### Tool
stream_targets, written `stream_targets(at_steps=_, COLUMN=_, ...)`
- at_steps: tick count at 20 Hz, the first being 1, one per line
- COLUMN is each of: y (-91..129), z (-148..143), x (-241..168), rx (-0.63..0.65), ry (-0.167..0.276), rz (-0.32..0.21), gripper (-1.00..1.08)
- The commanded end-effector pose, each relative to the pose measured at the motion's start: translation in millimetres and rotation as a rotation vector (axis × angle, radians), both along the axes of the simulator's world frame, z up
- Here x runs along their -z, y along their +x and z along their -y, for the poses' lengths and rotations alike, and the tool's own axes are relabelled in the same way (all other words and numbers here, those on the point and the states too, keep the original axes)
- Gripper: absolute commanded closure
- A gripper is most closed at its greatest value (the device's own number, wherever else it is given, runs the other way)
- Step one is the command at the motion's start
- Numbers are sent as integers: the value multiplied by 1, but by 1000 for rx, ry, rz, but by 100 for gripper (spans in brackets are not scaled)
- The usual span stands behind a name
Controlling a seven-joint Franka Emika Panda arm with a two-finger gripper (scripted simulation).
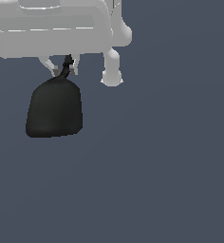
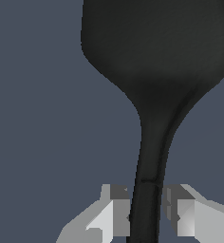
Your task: Pick up the object and move it to a goal position.
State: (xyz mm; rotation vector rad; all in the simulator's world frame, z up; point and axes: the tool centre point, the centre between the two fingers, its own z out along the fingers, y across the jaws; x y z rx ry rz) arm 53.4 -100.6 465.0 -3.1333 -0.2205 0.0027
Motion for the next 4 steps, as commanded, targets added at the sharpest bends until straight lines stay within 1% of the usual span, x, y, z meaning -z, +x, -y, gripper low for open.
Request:
stream_targets(at_steps=1, y=1, z=1, x=-4, rx=0, ry=0, rz=2, gripper=108)
stream_targets(at_steps=4, y=1, z=1, x=-4, rx=0, ry=0, rz=2, gripper=108)
